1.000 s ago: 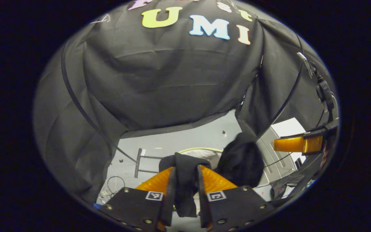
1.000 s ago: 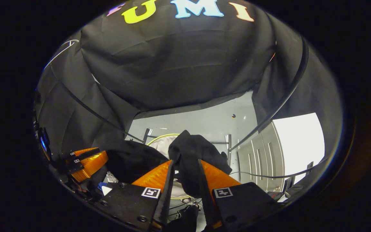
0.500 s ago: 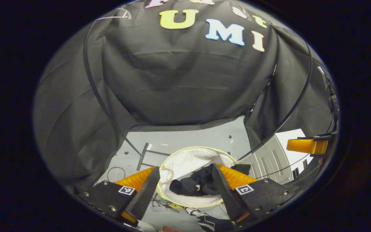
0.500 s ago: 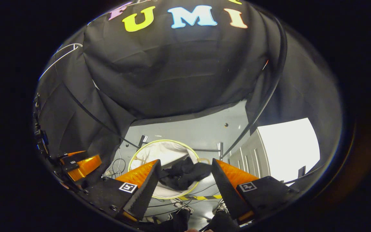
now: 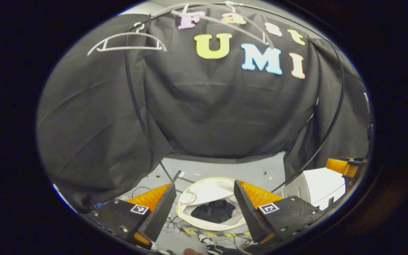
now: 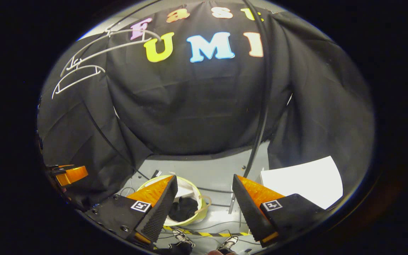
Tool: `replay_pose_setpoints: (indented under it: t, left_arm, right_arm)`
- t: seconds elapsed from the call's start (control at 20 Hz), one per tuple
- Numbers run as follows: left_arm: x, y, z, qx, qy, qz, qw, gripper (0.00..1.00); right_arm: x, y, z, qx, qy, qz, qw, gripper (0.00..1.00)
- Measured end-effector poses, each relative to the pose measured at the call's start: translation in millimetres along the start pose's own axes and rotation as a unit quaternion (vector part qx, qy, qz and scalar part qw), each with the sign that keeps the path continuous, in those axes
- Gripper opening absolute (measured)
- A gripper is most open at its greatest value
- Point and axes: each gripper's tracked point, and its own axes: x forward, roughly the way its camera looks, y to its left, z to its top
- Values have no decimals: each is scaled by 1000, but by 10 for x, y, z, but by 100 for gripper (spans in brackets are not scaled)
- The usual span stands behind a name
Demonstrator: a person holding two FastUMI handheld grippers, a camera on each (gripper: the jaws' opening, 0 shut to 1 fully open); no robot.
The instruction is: Grasp the clothes on the hanger with both hands and then place them into the laundry hamper below.
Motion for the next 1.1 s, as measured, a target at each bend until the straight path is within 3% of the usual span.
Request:
replay_pose_setpoints:
  t: [0.2, 0.3, 0.5, 0.85, 1.1]
  left_arm:
    - [-692, -312, 690, -1, -101, 31, 994, 96]
    - [-1010, -525, 1080, -5, -154, 24, 988, 95]
    - [-1562, -857, 1823, 5, -243, -2, 970, 95]
    - [-2188, -928, 2720, -6, -336, -68, 939, 95]
    - [-2168, -728, 2646, -14, -331, -83, 940, 94]
  right_arm:
    - [-278, -81, 486, 2, -62, 46, 997, 98]
    - [-432, -53, 839, 3, -106, 64, 992, 98]
    - [-698, -43, 1437, -2, -190, 61, 980, 98]
    - [-1161, -41, 2063, -12, -291, -4, 957, 98]
    - [-1319, -154, 2107, 27, -313, -61, 948, 98]
